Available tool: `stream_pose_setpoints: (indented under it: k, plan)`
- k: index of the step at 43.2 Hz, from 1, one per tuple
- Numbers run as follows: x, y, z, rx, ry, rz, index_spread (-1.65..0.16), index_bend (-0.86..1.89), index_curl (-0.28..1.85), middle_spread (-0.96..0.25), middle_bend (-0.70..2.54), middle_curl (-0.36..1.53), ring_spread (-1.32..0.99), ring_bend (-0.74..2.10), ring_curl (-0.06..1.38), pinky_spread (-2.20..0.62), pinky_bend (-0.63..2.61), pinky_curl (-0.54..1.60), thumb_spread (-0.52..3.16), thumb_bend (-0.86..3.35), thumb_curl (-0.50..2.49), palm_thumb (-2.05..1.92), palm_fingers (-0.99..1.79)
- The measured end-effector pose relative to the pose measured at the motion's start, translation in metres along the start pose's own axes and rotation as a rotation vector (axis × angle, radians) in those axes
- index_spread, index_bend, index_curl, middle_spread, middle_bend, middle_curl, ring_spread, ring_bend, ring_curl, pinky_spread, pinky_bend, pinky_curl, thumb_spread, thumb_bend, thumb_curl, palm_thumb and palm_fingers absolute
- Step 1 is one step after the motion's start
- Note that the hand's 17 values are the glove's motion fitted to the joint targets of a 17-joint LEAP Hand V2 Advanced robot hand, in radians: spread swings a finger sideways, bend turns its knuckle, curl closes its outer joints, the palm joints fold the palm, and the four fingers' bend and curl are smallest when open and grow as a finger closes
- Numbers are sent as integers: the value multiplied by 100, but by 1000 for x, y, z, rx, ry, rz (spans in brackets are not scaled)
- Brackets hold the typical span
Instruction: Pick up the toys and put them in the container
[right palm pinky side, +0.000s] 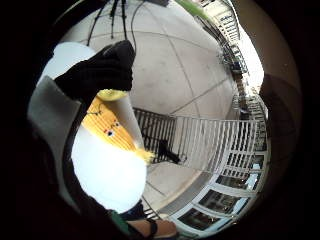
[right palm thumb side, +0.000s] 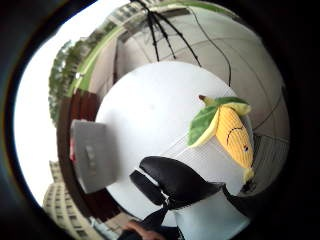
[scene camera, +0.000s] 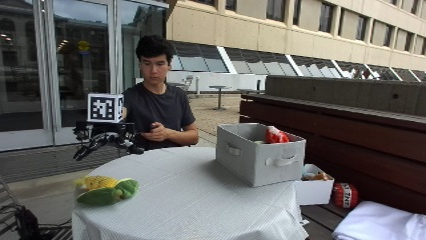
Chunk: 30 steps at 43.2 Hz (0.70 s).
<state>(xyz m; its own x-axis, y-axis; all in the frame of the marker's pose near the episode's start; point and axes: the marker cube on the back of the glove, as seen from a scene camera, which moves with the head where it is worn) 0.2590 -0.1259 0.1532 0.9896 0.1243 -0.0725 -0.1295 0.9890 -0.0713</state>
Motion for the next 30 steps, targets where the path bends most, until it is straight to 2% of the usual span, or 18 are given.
stream_pose_setpoints:
  k: [2, 4, 20, 30]
  plan:
    - [0, 0, 12, -27, -3, 86, -34, 7, 16, -2, 16, 41, -4, 57, 30, 1, 138, 35, 88, -8, 22, -10, -16]
    - [2, -1, 24, -50, -8, 110, -34, 6, 15, -1, 16, 40, -3, 57, 30, 1, 139, 35, 89, -8, 22, -9, -17]
    - [21, 19, 104, -199, -43, 109, -32, 4, 11, 2, 18, 37, -2, 58, 30, 1, 141, 35, 95, -2, 25, 1, -18]
    - [19, 19, 123, -242, -73, 121, -32, 5, 8, 3, 20, 39, -3, 61, 31, 0, 140, 35, 108, 13, 31, 32, -16]
